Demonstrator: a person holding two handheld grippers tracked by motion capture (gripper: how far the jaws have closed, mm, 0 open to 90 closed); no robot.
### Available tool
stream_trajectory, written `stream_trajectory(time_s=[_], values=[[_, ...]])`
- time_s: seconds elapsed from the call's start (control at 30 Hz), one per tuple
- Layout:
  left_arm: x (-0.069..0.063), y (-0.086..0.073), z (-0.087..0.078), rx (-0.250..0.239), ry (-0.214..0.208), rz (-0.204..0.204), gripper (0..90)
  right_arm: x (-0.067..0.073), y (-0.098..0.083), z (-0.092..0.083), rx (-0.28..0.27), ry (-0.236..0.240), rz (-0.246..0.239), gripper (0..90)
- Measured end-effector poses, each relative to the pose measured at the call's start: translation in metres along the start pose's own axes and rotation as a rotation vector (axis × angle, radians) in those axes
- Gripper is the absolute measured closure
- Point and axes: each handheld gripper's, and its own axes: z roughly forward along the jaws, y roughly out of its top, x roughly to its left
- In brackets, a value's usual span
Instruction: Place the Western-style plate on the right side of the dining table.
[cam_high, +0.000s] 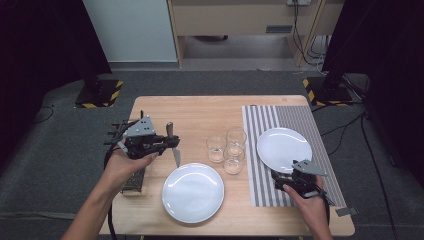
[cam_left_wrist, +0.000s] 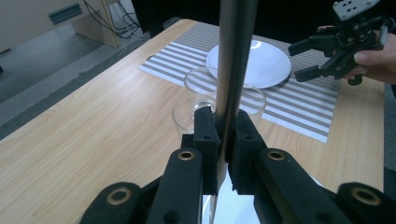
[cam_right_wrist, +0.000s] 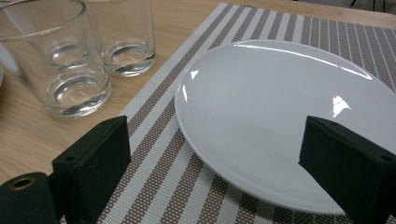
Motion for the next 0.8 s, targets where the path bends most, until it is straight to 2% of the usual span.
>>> stream_trajectory(time_s=[0.4,0.8], values=[[-0.008,0.002,0.026,0.006,-0.043,-0.002,83.3,0.003,0.004,-0.001,-0.012,0.019,0.000,12.5],[-0.017,0.007,0.045,0.003,-0.081,0.004,83.3,0.013,0.008,0.001,-0.015,0.060,-0.021,15.8]])
